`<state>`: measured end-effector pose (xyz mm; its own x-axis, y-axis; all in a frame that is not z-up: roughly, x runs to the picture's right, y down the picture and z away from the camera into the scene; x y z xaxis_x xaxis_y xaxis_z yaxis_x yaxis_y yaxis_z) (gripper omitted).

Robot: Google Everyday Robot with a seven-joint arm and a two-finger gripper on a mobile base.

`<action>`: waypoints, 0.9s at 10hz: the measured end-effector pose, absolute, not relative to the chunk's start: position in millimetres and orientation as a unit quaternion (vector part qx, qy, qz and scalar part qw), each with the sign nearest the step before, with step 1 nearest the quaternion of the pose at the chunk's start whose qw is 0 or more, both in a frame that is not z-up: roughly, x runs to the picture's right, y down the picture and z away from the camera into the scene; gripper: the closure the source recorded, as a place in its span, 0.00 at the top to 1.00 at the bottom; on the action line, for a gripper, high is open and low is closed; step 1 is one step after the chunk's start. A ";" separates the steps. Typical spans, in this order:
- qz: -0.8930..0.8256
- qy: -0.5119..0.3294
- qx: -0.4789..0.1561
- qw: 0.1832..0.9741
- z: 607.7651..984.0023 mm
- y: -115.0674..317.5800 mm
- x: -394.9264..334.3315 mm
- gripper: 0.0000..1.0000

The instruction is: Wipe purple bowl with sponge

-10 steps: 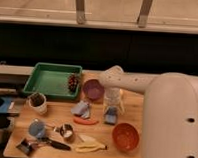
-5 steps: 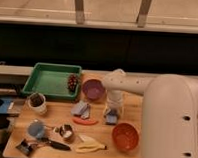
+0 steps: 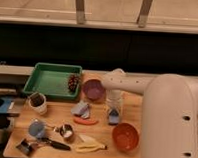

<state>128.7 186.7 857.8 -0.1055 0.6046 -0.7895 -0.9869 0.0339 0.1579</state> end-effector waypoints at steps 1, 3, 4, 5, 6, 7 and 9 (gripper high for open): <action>0.645 0.370 -0.258 0.617 857.4 186.4 129.1 0.00; 0.648 0.364 -0.255 0.619 857.0 183.7 129.9 0.00; 0.656 0.340 -0.249 0.626 853.6 172.0 124.4 0.00; 0.664 0.317 -0.240 0.634 846.8 155.9 118.9 0.00; 0.669 0.297 -0.235 0.640 838.2 139.9 110.6 0.00; 0.673 0.278 -0.228 0.647 828.9 122.4 103.7 0.00; 0.687 0.229 -0.207 0.658 806.8 72.0 91.0 0.00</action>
<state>91.0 72.0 806.8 -0.0478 0.8094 -0.5852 -0.9987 -0.0289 0.0416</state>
